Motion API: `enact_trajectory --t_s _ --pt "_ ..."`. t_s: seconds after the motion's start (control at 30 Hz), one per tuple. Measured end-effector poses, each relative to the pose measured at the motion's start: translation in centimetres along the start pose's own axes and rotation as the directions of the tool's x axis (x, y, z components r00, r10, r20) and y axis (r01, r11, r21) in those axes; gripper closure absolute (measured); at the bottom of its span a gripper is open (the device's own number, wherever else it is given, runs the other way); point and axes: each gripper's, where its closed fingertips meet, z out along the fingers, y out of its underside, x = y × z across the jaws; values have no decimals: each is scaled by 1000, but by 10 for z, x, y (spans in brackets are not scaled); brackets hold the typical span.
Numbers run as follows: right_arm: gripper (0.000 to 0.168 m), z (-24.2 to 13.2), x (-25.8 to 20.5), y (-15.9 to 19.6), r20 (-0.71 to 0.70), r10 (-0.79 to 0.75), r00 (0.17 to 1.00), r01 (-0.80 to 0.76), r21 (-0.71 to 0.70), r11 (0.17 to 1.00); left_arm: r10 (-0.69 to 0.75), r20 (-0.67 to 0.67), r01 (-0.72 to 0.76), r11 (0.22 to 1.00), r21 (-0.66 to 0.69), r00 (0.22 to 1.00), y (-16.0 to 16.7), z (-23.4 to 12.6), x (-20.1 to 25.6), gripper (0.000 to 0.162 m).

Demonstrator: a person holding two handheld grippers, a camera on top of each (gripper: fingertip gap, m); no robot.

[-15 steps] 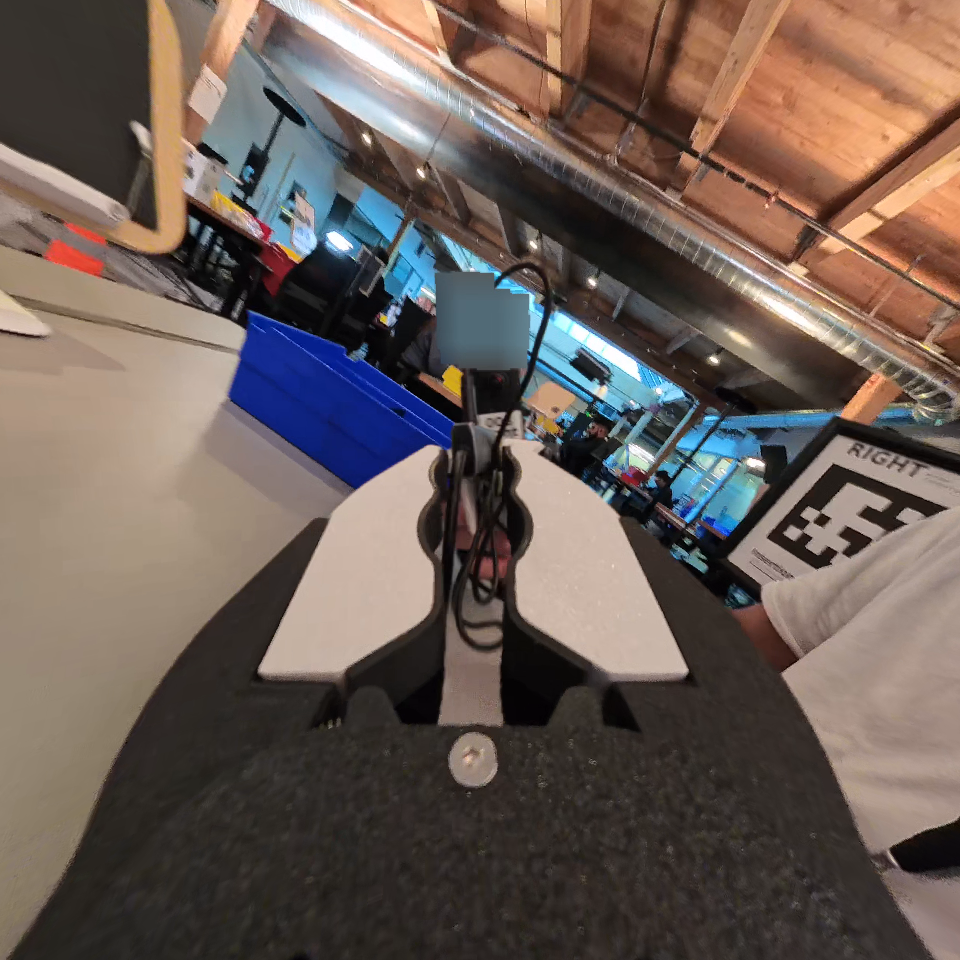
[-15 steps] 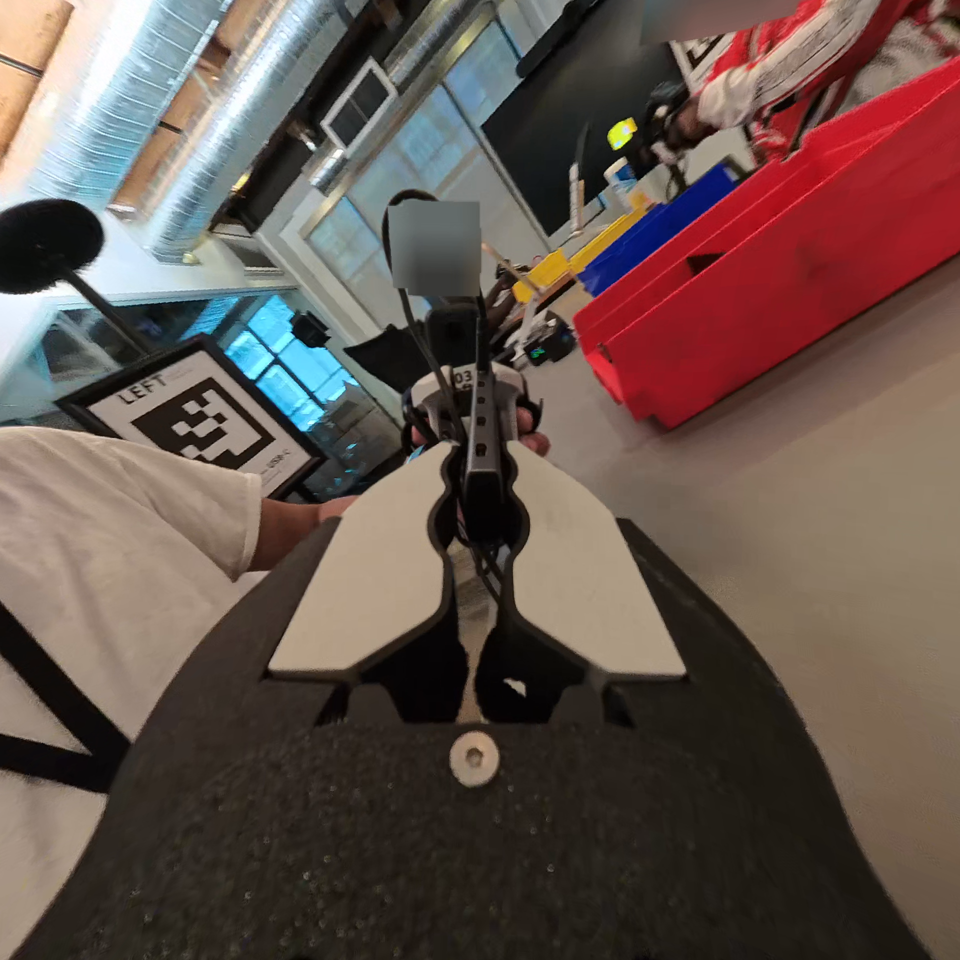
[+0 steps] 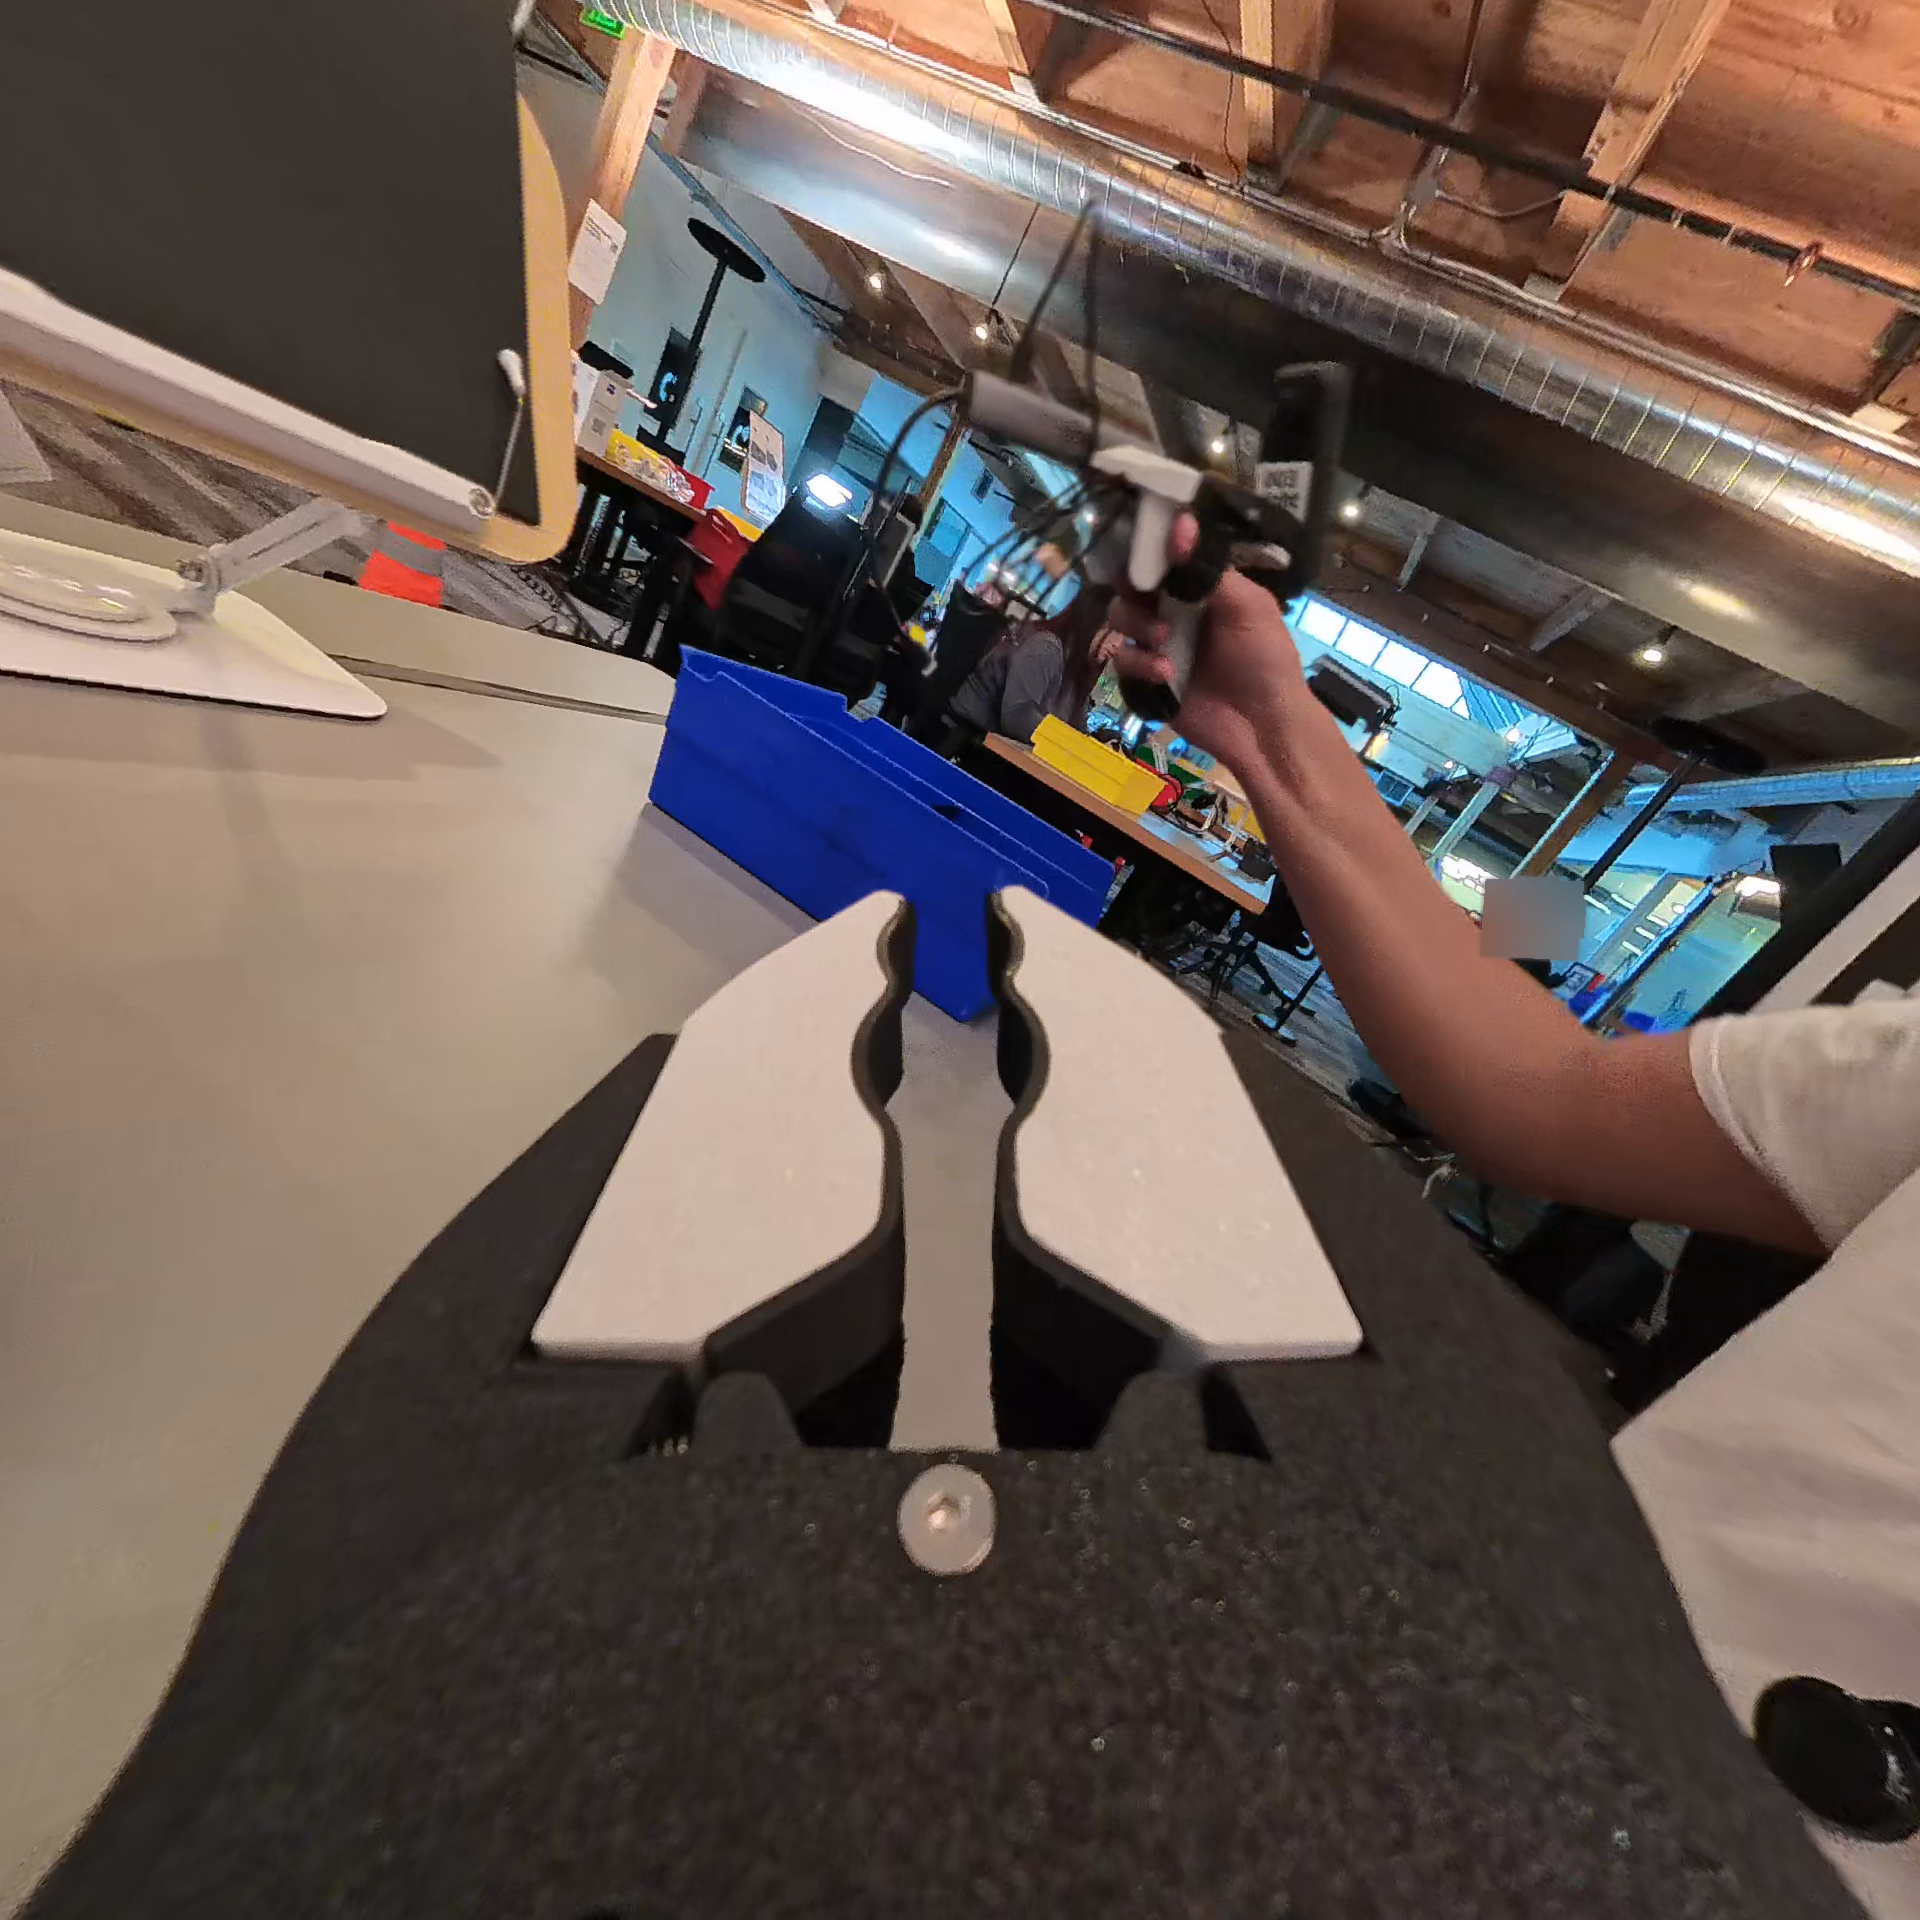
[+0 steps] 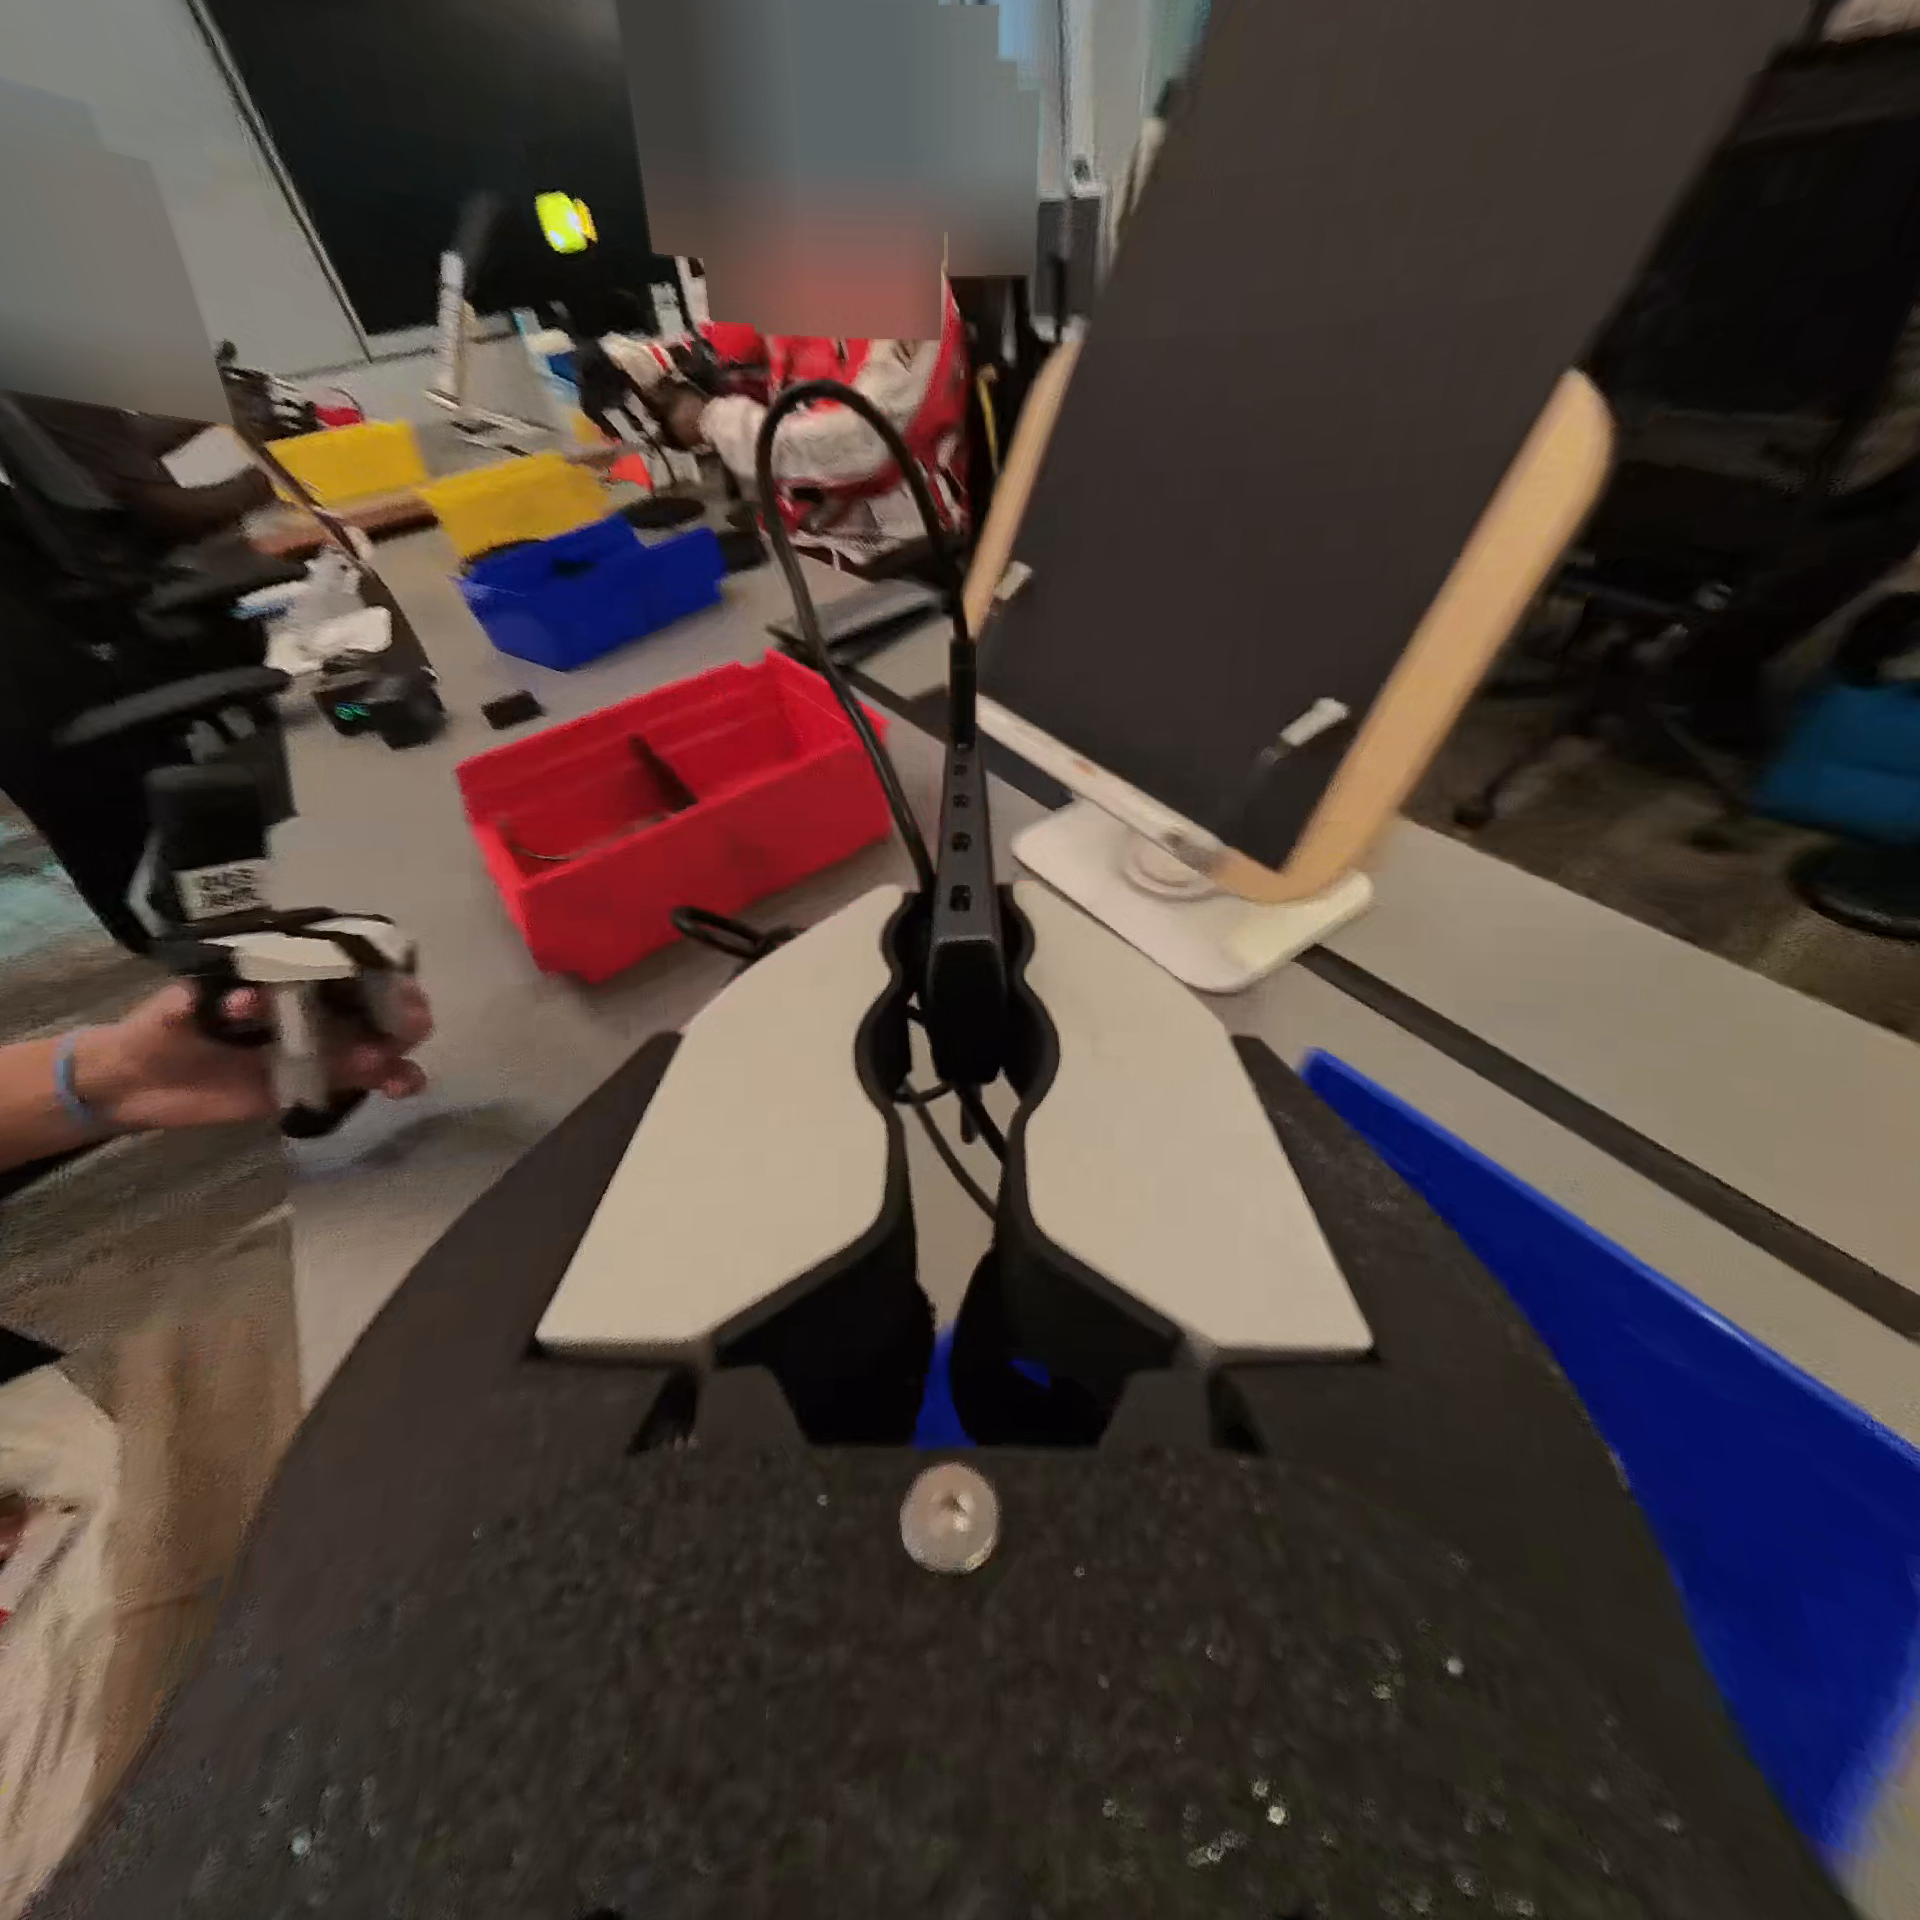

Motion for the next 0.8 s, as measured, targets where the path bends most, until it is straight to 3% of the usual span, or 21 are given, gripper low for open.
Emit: enact_trajectory --t_s 0.13,0.27,0.4,0.57,0.7,0.8 --pt "154 -7 93 39 -97 116 989 -129 -150 980 35 1 -35 999 -6 999 0 1 3 152" --pt "155 3 130 97 -60 325 944 -329 -273 904 40 -3 -41 999 -16 999 3 3 4 152" --pt "155 9 145 158 -118 438 891 -438 -480 760 55 -3 -55 998 -32 998 6 4 5 153" --pt "154 16 167 198 -305 346 887 -461 -616 639 64 -9 -64 996 -58 998 12 7 4 154" --pt "150 7 174 231 -406 204 891 -452 -750 483 58 -14 -59 996 -73 998 15 9 5 154" --pt "147 5 179 233 -416 122 901 -421 -772 477 77 -10 -78 993 -85 997 17 8 6 154"
